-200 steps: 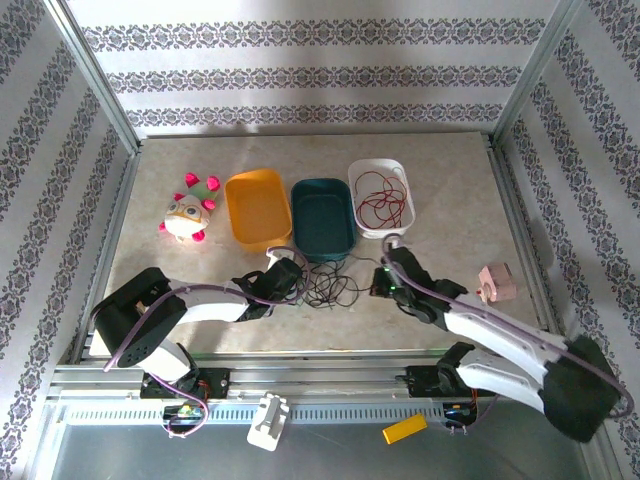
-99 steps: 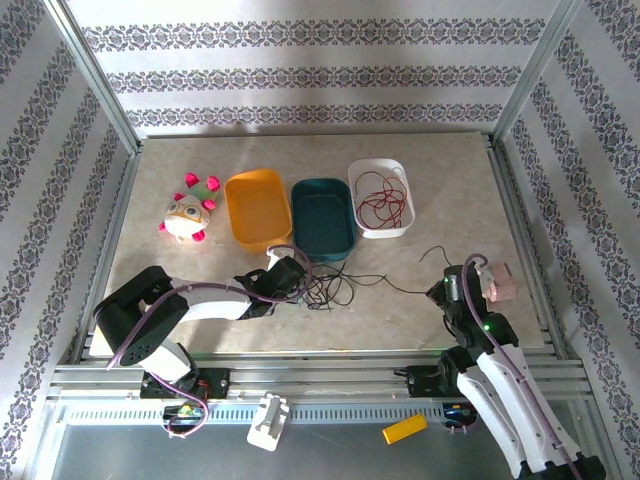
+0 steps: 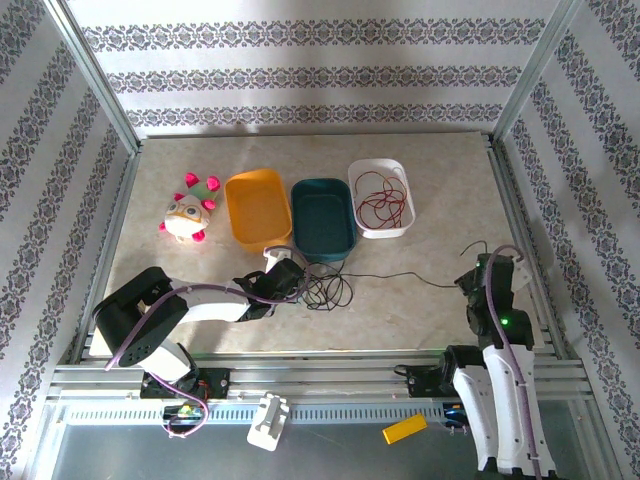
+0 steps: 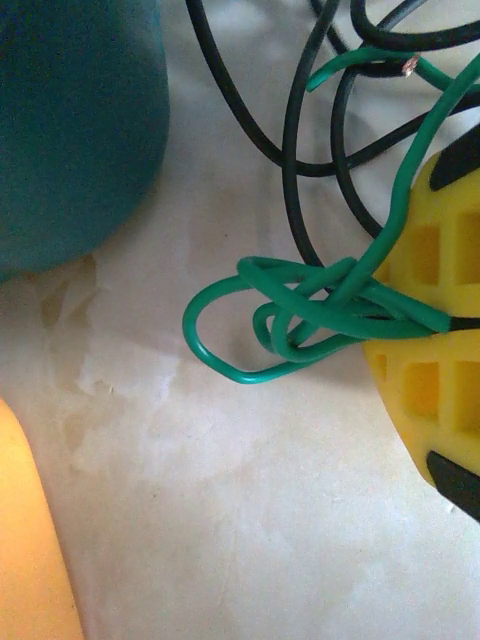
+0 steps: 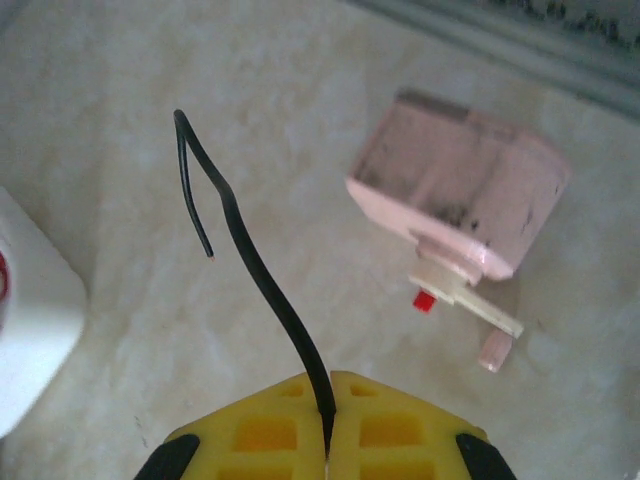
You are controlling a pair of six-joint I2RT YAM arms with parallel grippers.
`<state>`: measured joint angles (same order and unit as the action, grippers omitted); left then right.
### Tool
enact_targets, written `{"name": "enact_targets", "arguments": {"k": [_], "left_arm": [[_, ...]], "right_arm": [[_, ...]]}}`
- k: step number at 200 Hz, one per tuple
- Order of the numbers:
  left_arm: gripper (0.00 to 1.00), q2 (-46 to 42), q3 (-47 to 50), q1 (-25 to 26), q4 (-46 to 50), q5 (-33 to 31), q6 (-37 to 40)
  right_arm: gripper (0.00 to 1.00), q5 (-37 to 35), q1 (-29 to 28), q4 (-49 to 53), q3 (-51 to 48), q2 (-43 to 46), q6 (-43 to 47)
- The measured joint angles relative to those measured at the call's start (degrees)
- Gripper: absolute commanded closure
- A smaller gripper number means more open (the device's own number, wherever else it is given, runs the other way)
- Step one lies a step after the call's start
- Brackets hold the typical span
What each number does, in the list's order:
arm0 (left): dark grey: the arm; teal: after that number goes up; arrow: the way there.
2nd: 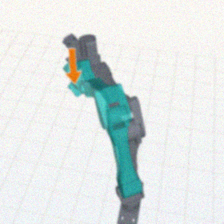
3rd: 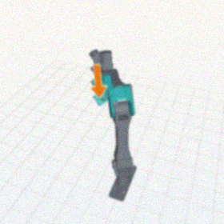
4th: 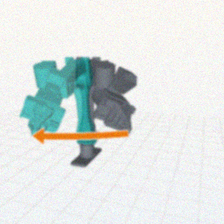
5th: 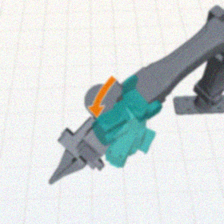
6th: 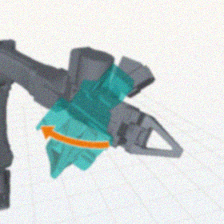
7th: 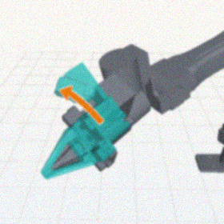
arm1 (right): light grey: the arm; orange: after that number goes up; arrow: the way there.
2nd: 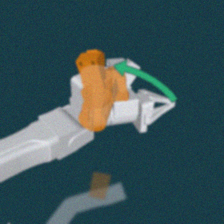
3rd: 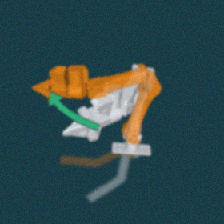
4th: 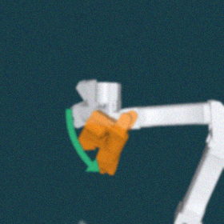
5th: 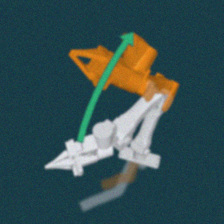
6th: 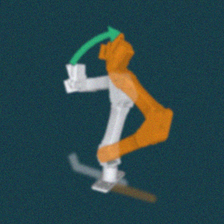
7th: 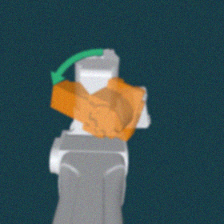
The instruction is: Untangle the cables
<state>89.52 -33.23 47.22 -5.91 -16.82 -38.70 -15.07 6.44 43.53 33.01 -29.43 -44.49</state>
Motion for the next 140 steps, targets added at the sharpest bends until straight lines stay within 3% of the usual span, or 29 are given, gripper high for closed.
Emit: {"name": "enact_targets", "arguments": {"k": [58,101,140], "left_arm": [[1.00,-0.4,1.1,0.0,-1.2,-1.8,-1.5],[1.00,-0.3,1.2,0.0,-1.2,-2.6,-1.9],[1.00,0.4,0.9,0.0,-1.0,-3.0,-1.9]], "right_arm": [[1.00,8.7,14.8,-1.6,13.5,-6.1,5.0],[1.00,19.5,15.6,-8.4,27.0,-13.1,5.9],[1.00,32.3,15.6,-21.6,35.3,-17.5,4.9]]}}
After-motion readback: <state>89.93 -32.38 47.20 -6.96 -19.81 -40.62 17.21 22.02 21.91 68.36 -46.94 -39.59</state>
